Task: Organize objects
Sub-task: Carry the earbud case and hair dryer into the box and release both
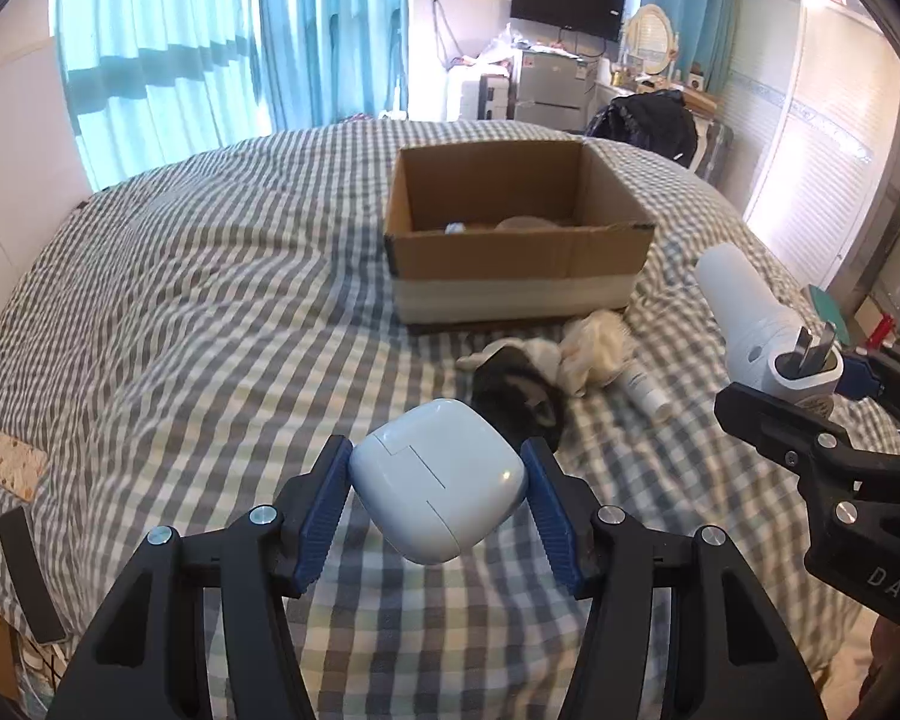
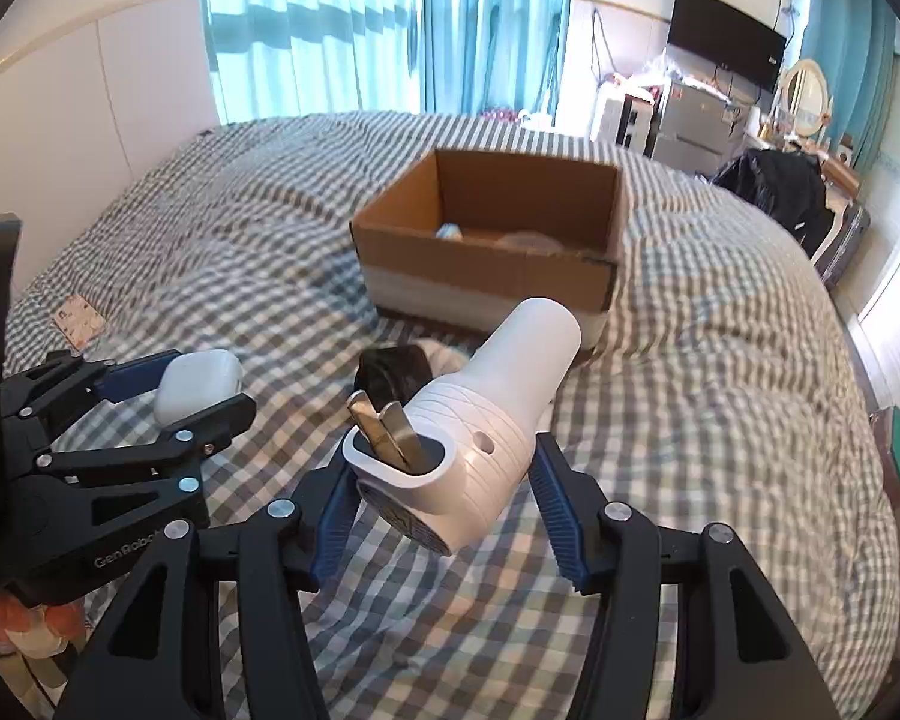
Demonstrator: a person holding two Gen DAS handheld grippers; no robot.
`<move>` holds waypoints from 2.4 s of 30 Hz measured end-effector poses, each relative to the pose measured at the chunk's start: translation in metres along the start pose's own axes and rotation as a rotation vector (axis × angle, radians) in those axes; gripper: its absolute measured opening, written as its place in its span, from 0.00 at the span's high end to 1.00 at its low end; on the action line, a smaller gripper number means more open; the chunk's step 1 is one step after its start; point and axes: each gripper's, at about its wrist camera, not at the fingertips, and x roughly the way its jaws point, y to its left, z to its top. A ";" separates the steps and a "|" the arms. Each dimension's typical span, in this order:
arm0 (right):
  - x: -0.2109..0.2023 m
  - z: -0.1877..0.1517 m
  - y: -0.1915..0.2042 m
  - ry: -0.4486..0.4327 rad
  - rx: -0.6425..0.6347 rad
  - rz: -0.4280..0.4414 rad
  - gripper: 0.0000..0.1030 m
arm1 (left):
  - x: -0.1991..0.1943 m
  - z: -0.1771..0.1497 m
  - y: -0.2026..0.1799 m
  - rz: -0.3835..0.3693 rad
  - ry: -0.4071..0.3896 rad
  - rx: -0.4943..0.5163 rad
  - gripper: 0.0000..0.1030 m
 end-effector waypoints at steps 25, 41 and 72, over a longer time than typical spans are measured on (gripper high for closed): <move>0.012 0.172 -0.062 -0.213 -0.050 -0.002 0.47 | 0.053 0.208 -0.012 -0.034 -0.137 0.080 0.43; 0.156 0.205 -0.091 -0.061 -0.004 0.044 0.47 | 0.217 0.231 -0.004 -0.039 0.061 0.065 0.43; 0.039 0.202 -0.127 -0.212 0.181 0.043 0.11 | 0.081 0.250 -0.022 -0.015 -0.149 0.117 0.08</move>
